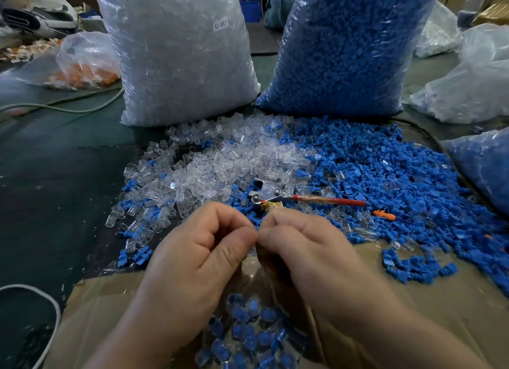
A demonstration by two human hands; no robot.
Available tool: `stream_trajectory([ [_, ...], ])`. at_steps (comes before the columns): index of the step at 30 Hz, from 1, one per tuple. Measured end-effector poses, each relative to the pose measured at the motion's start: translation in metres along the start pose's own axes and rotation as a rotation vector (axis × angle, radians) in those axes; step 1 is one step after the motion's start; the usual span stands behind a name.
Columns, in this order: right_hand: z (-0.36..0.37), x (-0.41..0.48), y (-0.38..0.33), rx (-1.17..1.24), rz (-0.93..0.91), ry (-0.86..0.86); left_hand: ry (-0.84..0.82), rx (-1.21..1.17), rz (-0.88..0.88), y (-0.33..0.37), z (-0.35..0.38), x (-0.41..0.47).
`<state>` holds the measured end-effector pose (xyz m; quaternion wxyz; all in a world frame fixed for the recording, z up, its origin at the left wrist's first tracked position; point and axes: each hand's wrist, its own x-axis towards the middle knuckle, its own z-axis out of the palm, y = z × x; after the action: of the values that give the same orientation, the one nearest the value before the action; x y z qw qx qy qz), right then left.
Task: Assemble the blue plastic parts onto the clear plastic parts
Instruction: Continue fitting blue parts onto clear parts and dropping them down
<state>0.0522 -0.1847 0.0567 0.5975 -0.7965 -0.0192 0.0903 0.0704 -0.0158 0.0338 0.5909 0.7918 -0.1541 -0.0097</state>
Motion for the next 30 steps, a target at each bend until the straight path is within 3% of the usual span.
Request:
stream_trajectory([
  [2, -0.005, -0.003, -0.006, 0.370, 0.263, -0.172, -0.112, -0.061, 0.050, 0.002, -0.003, -0.002],
  [3, -0.008, -0.004, -0.006, 0.348, 0.294, -0.218, -0.170, -0.070, 0.058, 0.002, -0.005, -0.003],
  [5, -0.014, -0.003, -0.003, 0.048, 0.243, -0.201, -0.241, 0.023, 0.076, 0.003, -0.014, -0.003],
  [9, -0.018, 0.002, 0.009, -0.736, -0.042, 0.044, -0.344, 0.291, 0.030, 0.001, -0.033, 0.003],
  [14, -0.012, 0.003, 0.018, -1.003, -0.132, 0.080, -0.452, 0.482, 0.040, -0.004, -0.033, 0.004],
  [17, -0.010, 0.004, 0.019, -1.020, -0.175, 0.090, -0.393, 0.500, 0.006, -0.005, -0.034, 0.005],
  [21, 0.005, 0.010, 0.020, -1.084, -0.260, 0.063, 0.006, 0.670, 0.002, -0.012, -0.027, 0.008],
  [25, 0.014, 0.017, 0.020, -1.177, -0.273, 0.027, -0.102, 0.889, -0.029, -0.019, -0.018, 0.012],
  [30, 0.013, 0.019, 0.022, -1.174, -0.257, 0.058, -0.139, 0.791, -0.001, -0.018, -0.013, 0.012],
])
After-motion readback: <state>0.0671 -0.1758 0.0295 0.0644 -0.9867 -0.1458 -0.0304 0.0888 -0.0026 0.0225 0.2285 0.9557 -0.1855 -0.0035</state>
